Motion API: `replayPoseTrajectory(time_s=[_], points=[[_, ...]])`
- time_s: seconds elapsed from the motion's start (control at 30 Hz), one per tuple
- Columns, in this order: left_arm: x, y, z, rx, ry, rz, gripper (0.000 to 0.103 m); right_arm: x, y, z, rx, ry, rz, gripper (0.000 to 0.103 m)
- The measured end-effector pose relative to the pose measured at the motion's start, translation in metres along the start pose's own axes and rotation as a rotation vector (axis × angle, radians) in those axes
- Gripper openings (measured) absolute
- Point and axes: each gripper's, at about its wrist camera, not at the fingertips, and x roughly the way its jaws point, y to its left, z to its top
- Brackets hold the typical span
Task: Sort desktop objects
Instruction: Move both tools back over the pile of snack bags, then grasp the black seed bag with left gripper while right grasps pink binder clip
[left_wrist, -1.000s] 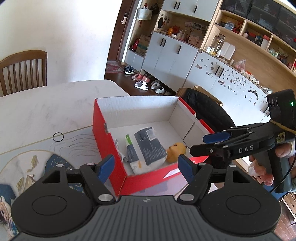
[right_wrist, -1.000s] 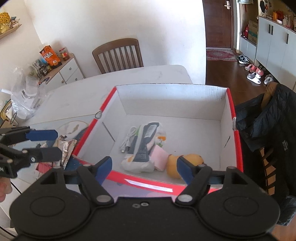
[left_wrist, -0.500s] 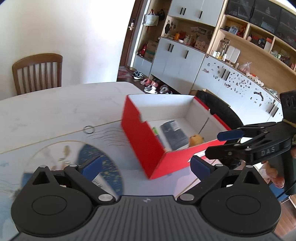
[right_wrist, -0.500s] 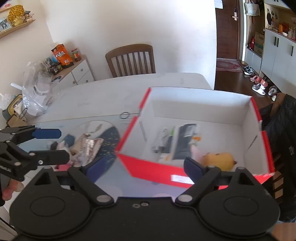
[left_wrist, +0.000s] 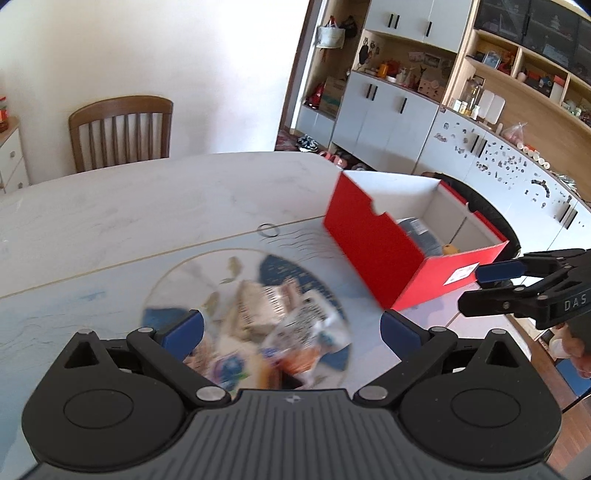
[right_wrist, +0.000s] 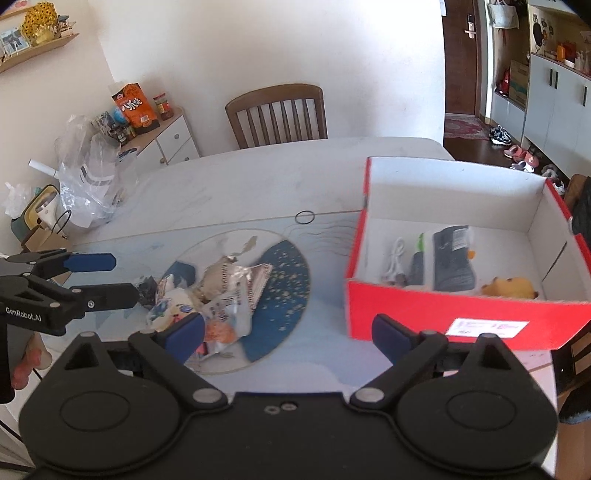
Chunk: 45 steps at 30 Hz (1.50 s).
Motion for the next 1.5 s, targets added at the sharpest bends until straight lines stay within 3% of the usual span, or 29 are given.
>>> replayPoseTrajectory(time_s=[0.67, 1.03, 1.5], points=[[0.006, 0.087, -0.027, 0.056, 0.053, 0.064, 0.102, 0.060, 0.099, -0.022, -0.035, 0.060, -0.042, 0.095], [0.027, 0.104, -0.034, 0.081, 0.080, 0.082, 0.102, 0.099, 0.118, -0.023, -0.028, 0.116, -0.060, 0.081], [0.049, 0.109, -0.040, 0.086, 0.109, 0.083, 0.102, 0.118, 0.118, -0.022, 0.001, 0.166, -0.115, 0.055]])
